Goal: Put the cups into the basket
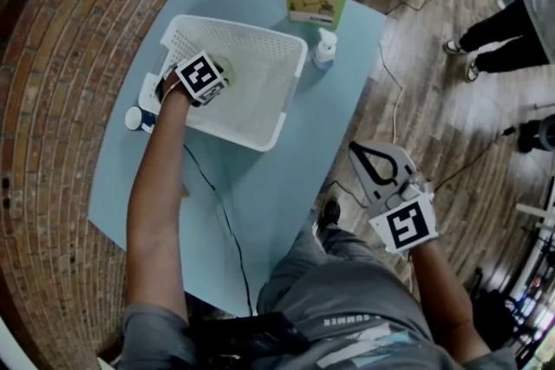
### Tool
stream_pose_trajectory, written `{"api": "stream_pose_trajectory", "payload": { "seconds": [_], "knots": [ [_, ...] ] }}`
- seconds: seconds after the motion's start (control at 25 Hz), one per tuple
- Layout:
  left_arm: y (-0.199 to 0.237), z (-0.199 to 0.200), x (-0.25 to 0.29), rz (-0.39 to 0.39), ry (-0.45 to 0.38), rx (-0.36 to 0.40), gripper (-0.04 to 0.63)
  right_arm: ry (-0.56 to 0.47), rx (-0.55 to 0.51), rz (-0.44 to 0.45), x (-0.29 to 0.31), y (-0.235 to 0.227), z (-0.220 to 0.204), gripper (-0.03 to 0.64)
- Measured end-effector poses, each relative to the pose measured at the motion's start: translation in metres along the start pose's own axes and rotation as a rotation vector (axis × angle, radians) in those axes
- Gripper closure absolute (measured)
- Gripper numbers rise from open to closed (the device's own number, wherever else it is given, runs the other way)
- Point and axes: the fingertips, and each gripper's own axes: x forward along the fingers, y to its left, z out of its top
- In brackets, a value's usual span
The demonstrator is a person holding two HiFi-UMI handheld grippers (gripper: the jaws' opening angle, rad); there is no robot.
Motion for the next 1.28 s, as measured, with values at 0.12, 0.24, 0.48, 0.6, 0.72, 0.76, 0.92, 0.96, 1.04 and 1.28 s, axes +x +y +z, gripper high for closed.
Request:
{"api": "stream_pose_trajectory", "payload": {
  "seconds": [0.12, 0.24, 0.48, 0.6, 0.72, 0.76, 0.92, 0.96, 1.04, 1.28],
  "knots": [
    [0.002, 0.007, -0.017, 0.043, -0.027, 0.003, 0.488, -0.019, -0.009, 0.002, -0.003, -0.002, 0.005, 0.604],
    [0.007, 0.016, -0.04, 0.094, -0.07, -0.018, 0.488, -0.04, -0.013, 0.014, -0.004, -0.001, 0.013, 0.604],
    [0.003, 0.034, -0.105, 0.22, -0.201, -0.053, 0.488, -0.098, -0.029, 0.041, -0.008, 0.006, 0.032, 0.604],
    [0.0, 0.04, -0.14, 0.295, -0.271, -0.074, 0.489, -0.121, -0.034, 0.055, -0.011, 0.008, 0.04, 0.604],
    [-0.01, 0.049, -0.176, 0.372, -0.336, -0.053, 0.527, -0.153, -0.052, 0.072, -0.015, 0.011, 0.051, 0.604],
    [-0.015, 0.053, -0.189, 0.4, -0.366, -0.043, 0.552, -0.164, -0.059, 0.078, -0.017, 0.013, 0.055, 0.604],
    [-0.043, 0.078, -0.244, 0.497, -0.512, 0.002, 0.595, -0.21, -0.092, 0.106, -0.025, 0.017, 0.074, 0.604],
    [-0.052, 0.084, -0.257, 0.518, -0.55, 0.009, 0.595, -0.224, -0.101, 0.112, -0.028, 0.017, 0.08, 0.605],
    [-0.072, 0.093, -0.283, 0.559, -0.62, 0.017, 0.594, -0.258, -0.117, 0.124, -0.033, 0.018, 0.094, 0.605],
    [-0.144, 0.107, -0.343, 0.671, -0.805, 0.013, 0.595, -0.339, -0.142, 0.166, -0.055, 0.023, 0.129, 0.606]
  ]
}}
